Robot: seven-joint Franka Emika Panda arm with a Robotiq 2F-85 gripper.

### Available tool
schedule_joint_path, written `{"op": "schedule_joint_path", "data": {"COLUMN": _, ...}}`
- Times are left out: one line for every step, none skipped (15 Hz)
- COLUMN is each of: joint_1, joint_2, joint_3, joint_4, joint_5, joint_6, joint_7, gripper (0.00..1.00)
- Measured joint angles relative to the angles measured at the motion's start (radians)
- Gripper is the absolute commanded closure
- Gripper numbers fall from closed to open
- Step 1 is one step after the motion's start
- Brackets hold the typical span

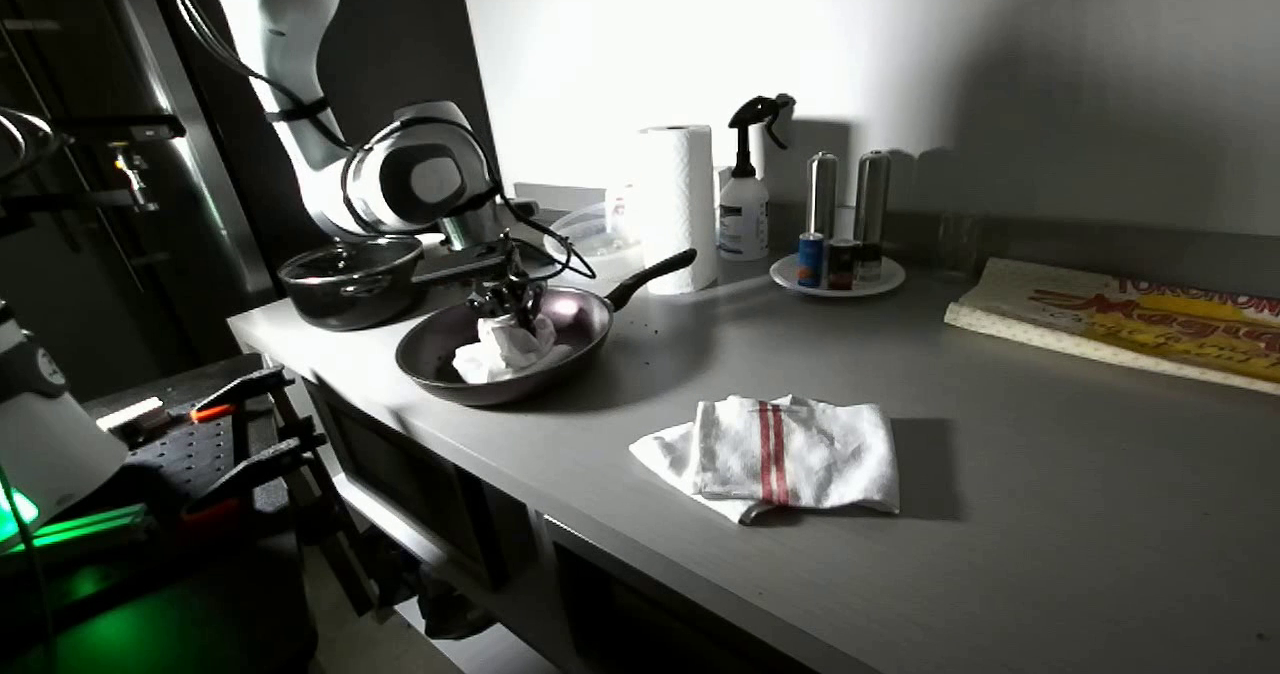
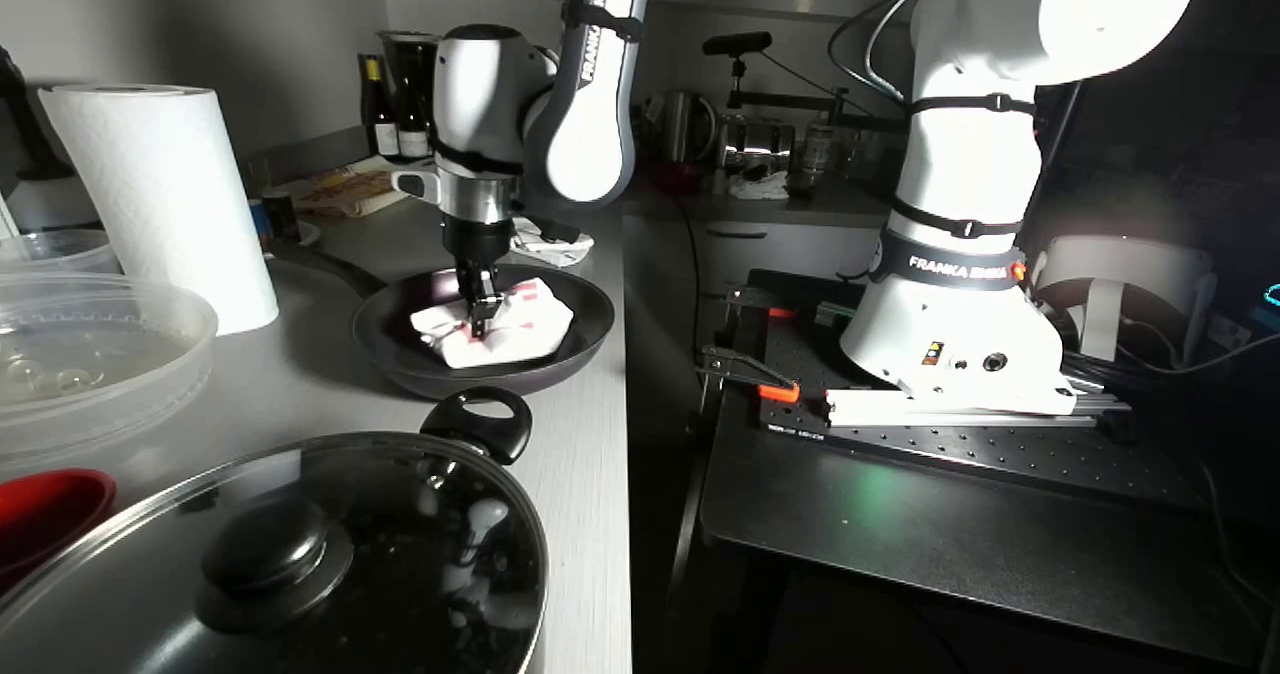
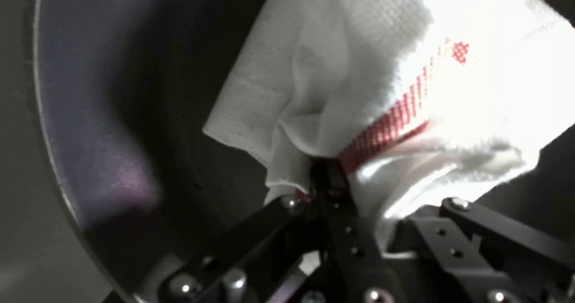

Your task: Use the left towel to clean the pan

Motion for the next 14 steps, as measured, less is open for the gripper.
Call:
{"op": "schedule_joint_path", "data": {"joint_1": 0.019, "joint_2": -0.010, "joint_3": -0.008, "joint_4": -0.019, "joint_5": -0.014, "joint_6": 0.000, "joint_7": 0.000, "gripper": 0.96}}
{"op": "schedule_joint_path", "data": {"joint_1": 0.036, "joint_2": -0.020, "joint_3": -0.015, "joint_4": -0.037, "joint_5": -0.026, "joint_6": 0.000, "joint_7": 0.000, "gripper": 0.96}}
{"op": "schedule_joint_path", "data": {"joint_1": 0.050, "joint_2": -0.028, "joint_3": -0.018, "joint_4": -0.054, "joint_5": -0.036, "joint_6": 0.000, "joint_7": 0.000, "gripper": 0.96}}
{"op": "schedule_joint_path", "data": {"joint_1": 0.061, "joint_2": -0.036, "joint_3": -0.019, "joint_4": -0.068, "joint_5": -0.044, "joint_6": 0.000, "joint_7": 0.000, "gripper": 0.96}}
{"op": "schedule_joint_path", "data": {"joint_1": 0.069, "joint_2": -0.043, "joint_3": -0.019, "joint_4": -0.082, "joint_5": -0.051, "joint_6": 0.000, "joint_7": 0.000, "gripper": 0.96}}
{"op": "schedule_joint_path", "data": {"joint_1": 0.076, "joint_2": -0.049, "joint_3": -0.019, "joint_4": -0.094, "joint_5": -0.058, "joint_6": 0.000, "joint_7": -0.002, "gripper": 0.96}}
{"op": "schedule_joint_path", "data": {"joint_1": 0.082, "joint_2": -0.055, "joint_3": -0.019, "joint_4": -0.104, "joint_5": -0.065, "joint_6": 0.000, "joint_7": -0.003, "gripper": 0.96}}
{"op": "schedule_joint_path", "data": {"joint_1": 0.085, "joint_2": -0.058, "joint_3": -0.019, "joint_4": -0.111, "joint_5": -0.071, "joint_6": 0.000, "joint_7": -0.003, "gripper": 0.96}}
{"op": "schedule_joint_path", "data": {"joint_1": 0.089, "joint_2": -0.061, "joint_3": -0.020, "joint_4": -0.116, "joint_5": -0.074, "joint_6": 0.000, "joint_7": -0.003, "gripper": 0.96}}
{"op": "schedule_joint_path", "data": {"joint_1": 0.090, "joint_2": -0.061, "joint_3": -0.022, "joint_4": -0.116, "joint_5": -0.074, "joint_6": 0.000, "joint_7": -0.003, "gripper": 0.96}}
{"op": "schedule_joint_path", "data": {"joint_1": 0.090, "joint_2": -0.060, "joint_3": -0.023, "joint_4": -0.115, "joint_5": -0.074, "joint_6": 0.000, "joint_7": -0.003, "gripper": 0.96}}
{"op": "schedule_joint_path", "data": {"joint_1": 0.087, "joint_2": -0.059, "joint_3": -0.023, "joint_4": -0.112, "joint_5": -0.069, "joint_6": 0.000, "joint_7": 0.000, "gripper": 0.96}}
{"op": "schedule_joint_path", "data": {"joint_1": 0.080, "joint_2": -0.057, "joint_3": -0.023, "joint_4": -0.107, "joint_5": -0.065, "joint_6": -0.001, "joint_7": 0.003, "gripper": 0.96}}
{"op": "schedule_joint_path", "data": {"joint_1": 0.068, "joint_2": -0.054, "joint_3": -0.023, "joint_4": -0.099, "joint_5": -0.058, "joint_6": -0.001, "joint_7": 0.006, "gripper": 0.96}}
